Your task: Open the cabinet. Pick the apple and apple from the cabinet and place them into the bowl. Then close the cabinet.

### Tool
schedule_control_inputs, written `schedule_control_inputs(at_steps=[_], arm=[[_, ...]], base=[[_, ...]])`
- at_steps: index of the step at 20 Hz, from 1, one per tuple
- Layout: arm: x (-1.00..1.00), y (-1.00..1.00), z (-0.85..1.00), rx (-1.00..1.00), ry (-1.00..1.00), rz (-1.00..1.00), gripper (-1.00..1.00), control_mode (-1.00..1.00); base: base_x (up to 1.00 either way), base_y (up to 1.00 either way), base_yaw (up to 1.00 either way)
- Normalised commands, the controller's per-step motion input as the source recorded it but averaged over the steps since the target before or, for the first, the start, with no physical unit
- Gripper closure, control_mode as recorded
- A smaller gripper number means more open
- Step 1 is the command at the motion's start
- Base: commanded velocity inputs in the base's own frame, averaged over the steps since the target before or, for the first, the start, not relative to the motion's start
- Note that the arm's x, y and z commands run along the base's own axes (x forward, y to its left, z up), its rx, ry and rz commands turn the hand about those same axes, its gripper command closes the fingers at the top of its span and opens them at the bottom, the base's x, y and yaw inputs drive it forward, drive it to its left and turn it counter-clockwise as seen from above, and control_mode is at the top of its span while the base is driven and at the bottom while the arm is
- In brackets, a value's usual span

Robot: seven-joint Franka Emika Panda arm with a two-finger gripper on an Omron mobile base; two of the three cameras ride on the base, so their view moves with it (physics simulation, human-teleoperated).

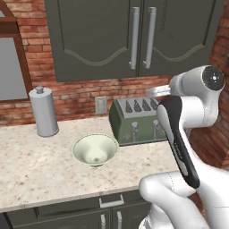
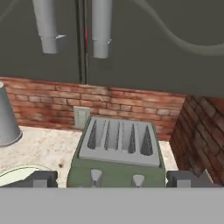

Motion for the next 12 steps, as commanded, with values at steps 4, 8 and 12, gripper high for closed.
schedule_control_inputs(at_steps=[4, 8, 12], arm=[[-0.42, 0.00, 0.29, 0.00, -0.39, 0.00, -1.00, -1.00], [-0.47, 0.00, 0.28, 0.00, -0.42, 0.00, -1.00, -1.00], [-0.37, 0.00, 0.23, 0.00, -0.36, 0.00, -1.00, -1.00]], base=[[0.00, 0.00, 0.00], [0.00, 0.00, 0.00], [0.00, 0.00, 0.00]])
